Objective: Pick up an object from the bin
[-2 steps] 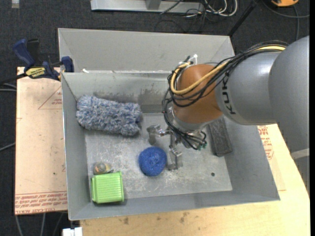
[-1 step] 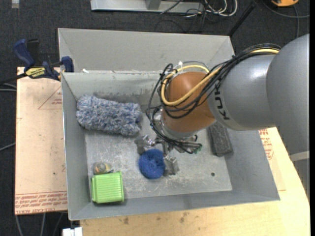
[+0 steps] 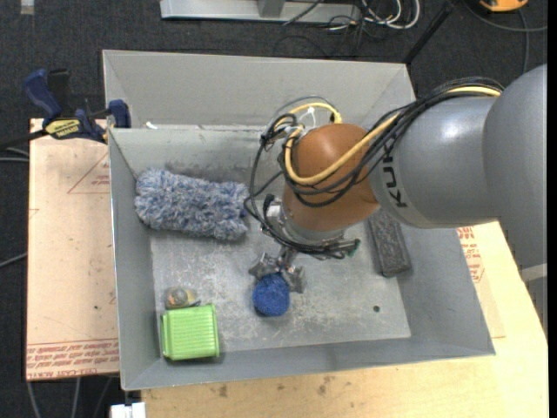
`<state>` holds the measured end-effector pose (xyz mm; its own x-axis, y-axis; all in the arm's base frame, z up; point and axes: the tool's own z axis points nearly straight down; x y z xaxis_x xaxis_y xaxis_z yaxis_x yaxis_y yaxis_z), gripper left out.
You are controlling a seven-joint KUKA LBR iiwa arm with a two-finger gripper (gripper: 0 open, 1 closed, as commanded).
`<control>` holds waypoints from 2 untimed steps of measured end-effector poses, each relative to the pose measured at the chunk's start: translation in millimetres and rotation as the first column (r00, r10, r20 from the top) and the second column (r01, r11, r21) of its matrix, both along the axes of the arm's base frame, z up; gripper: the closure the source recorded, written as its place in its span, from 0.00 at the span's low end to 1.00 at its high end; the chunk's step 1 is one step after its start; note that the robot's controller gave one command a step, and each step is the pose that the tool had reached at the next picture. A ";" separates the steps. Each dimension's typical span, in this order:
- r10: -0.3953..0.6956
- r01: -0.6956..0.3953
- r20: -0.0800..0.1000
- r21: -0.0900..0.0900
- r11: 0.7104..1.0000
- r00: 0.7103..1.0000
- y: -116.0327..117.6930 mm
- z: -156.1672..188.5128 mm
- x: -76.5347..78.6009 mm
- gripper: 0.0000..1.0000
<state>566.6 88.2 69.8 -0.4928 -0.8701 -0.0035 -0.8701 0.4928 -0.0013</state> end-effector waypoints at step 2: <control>-0.005 0.005 0.003 0.000 1.000 1.000 -8.8 151.8 16.8 1.00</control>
Offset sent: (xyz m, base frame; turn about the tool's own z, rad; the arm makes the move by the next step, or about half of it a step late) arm 0.0152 -0.0096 0.1502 0.0014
